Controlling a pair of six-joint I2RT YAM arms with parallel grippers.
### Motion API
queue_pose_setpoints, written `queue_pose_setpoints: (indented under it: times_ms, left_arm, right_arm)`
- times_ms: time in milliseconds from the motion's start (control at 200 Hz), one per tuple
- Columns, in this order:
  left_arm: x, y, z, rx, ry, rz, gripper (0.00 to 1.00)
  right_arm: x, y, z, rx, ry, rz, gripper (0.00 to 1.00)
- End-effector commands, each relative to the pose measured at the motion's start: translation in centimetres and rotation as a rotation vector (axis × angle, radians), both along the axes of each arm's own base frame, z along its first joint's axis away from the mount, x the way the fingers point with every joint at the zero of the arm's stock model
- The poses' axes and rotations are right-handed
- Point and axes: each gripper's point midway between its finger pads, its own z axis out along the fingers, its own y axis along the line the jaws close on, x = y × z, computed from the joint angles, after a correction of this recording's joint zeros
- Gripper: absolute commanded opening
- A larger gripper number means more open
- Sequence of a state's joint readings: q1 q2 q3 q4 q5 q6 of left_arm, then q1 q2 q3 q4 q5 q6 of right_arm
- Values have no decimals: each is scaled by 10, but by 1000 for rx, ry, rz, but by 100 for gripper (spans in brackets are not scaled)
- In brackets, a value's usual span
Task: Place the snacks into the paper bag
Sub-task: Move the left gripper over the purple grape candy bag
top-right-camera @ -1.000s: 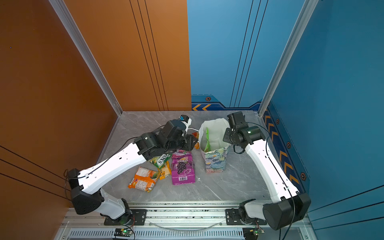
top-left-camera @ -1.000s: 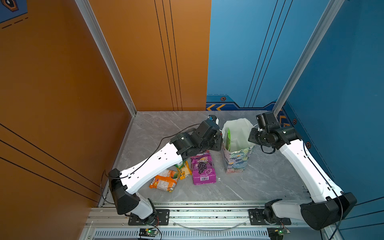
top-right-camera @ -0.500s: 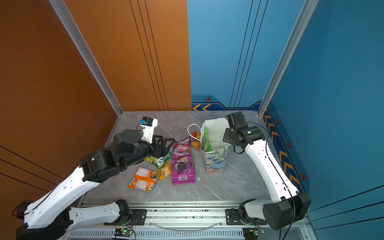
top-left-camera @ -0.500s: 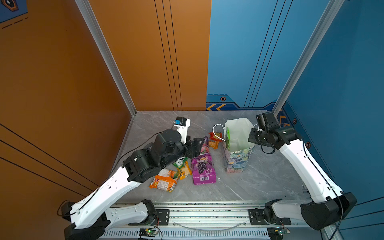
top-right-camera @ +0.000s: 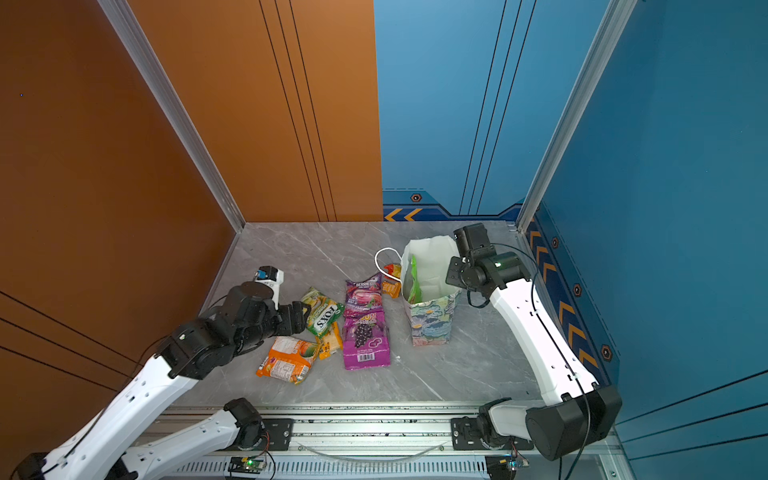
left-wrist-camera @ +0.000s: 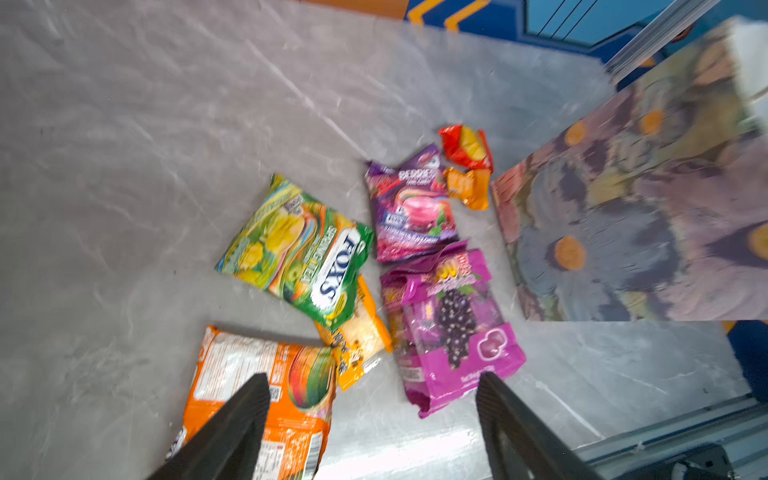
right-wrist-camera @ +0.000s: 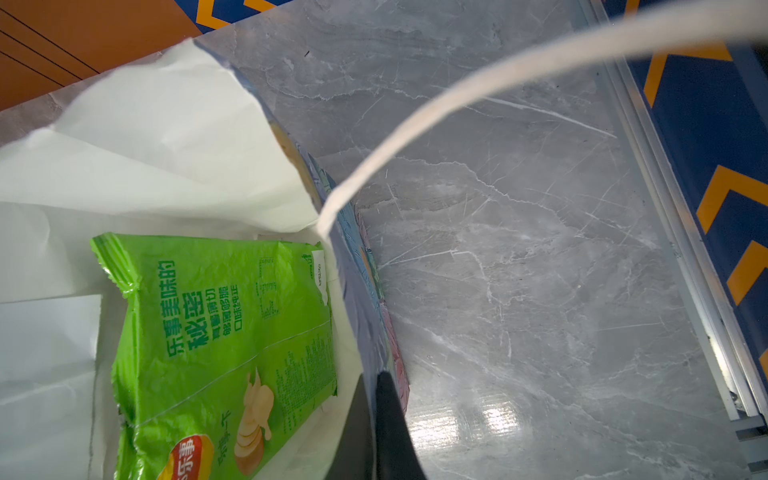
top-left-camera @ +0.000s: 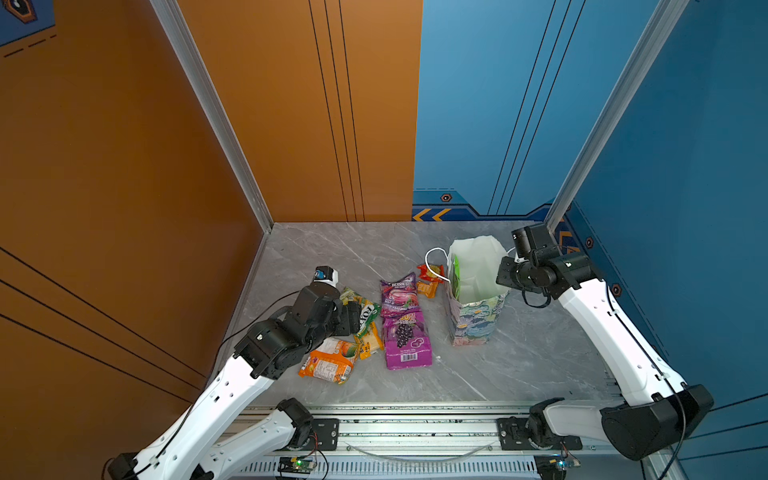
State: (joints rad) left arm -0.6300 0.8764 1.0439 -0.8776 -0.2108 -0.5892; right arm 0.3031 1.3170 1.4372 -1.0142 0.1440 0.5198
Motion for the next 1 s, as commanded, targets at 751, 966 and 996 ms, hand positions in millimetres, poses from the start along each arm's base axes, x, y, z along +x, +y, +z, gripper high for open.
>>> queue_pose_setpoints:
  times_ms: [751, 966, 996]
  left_arm:
    - [-24, -87, -131, -76, 404, -164, 95]
    - [-44, -120, -155, -89, 432, -224, 97]
    - [-45, -124, -160, -92, 440, -225, 97]
  right_arm:
    - [-10, -10, 8, -17, -26, -1, 0]
    - [-9, -8, 4, -13, -20, 3, 0]
    - [-9, -8, 3, -14, -18, 4, 0]
